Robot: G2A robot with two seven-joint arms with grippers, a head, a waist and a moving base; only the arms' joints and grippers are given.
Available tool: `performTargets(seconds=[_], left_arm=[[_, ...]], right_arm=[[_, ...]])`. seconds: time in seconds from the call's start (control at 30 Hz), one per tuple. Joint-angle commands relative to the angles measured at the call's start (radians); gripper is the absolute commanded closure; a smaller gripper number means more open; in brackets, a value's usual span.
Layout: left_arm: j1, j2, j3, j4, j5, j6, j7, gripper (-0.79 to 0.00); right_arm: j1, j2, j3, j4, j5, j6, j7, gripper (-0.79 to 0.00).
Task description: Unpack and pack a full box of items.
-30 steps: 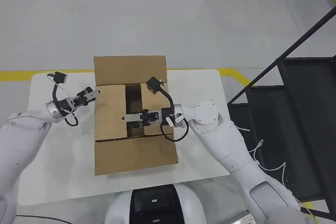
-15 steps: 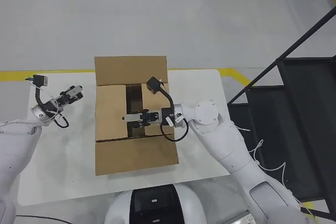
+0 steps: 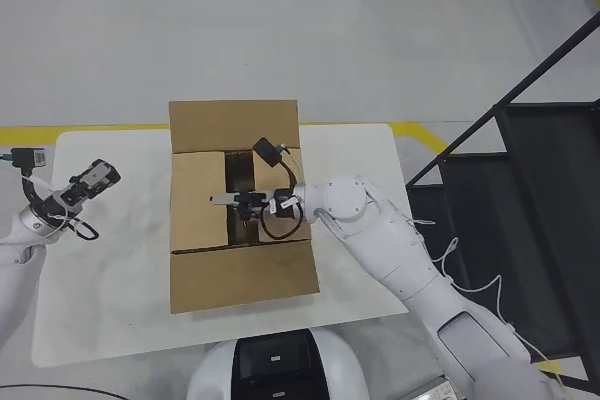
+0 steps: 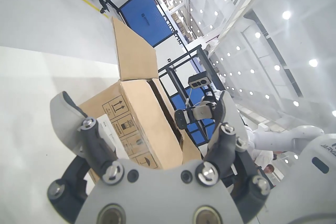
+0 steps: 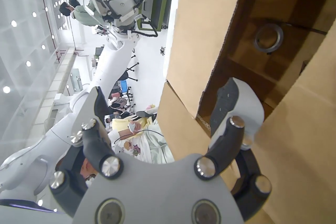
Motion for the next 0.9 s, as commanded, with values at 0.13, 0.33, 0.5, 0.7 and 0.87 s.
performTargets(seconds=[0.13,0.33,0.5,0.7,0.87], left_arm=[[0.085,0.019,-0.094,-0.075,0.015,0.0,0.0,-0.785],[0.143,0.027,-0.162,-0.133,0.009,0.0,0.0,-0.785],[0.193,0.033,-0.212,-0.193,-0.015,0.0,0.0,-0.785],[0.26,0.044,-0.27,-0.275,-0.093,0.0,0.0,-0.785],[0.322,0.054,-0.335,-0.332,-0.172,0.0,0.0,-0.785]], right_arm=[[0.058,-0.023,-0.068,0.091,-0.015,0.007,-0.017,-0.785],[0.095,-0.054,-0.128,0.141,0.063,-0.043,0.025,-0.785],[0.112,-0.075,-0.14,0.126,0.184,-0.185,0.07,-0.785],[0.174,-0.121,-0.219,0.149,0.252,-0.326,0.097,-0.785],[0.268,-0.196,-0.345,0.281,0.265,-0.345,0.072,-0.785]])
